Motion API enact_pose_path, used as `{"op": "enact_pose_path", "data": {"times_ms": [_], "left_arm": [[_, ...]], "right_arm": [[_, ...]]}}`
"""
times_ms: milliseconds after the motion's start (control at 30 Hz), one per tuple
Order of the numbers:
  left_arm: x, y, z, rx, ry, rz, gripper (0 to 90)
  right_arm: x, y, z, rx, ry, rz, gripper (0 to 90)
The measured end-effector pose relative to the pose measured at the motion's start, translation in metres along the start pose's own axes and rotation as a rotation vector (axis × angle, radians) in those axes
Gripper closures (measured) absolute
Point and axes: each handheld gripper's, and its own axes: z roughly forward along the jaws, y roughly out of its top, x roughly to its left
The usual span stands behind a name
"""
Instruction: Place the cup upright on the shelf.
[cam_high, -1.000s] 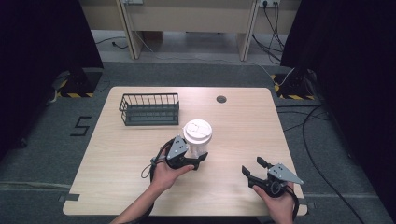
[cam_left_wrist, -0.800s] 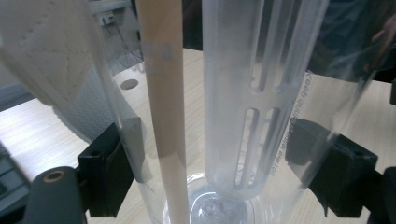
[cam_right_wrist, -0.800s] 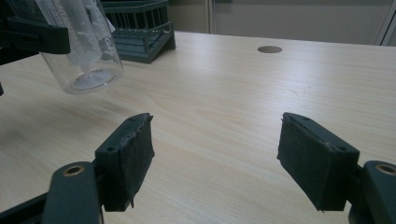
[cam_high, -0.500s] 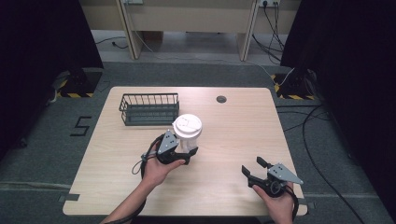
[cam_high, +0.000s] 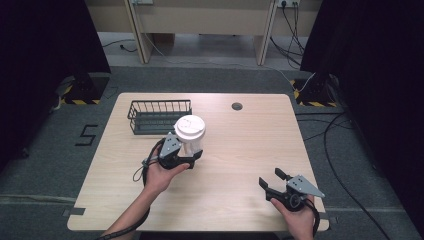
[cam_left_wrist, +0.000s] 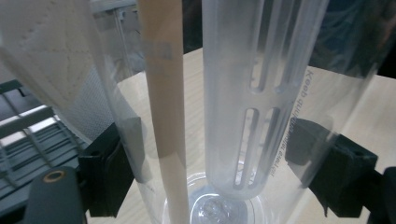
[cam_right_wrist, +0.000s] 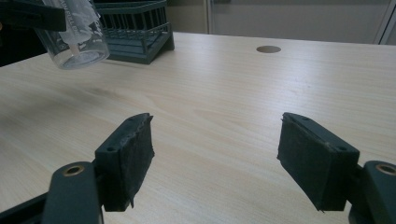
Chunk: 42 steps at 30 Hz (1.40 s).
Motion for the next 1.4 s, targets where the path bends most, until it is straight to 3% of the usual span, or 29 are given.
{"op": "enact_pose_path", "data": {"times_ms": [567, 1400], "left_arm": [[0.041, 0.018, -0.006, -0.021, 0.108, -0.013, 18.2], [0.084, 0.03, -0.012, -0.02, 0.217, -0.041, 18.2]], "right_arm": [[-0.003, 0.001, -0.003, -0.016, -0.016, 0.016, 26.8], [-0.004, 0.0, -0.003, -0.021, -0.017, 0.028, 26.8]]}}
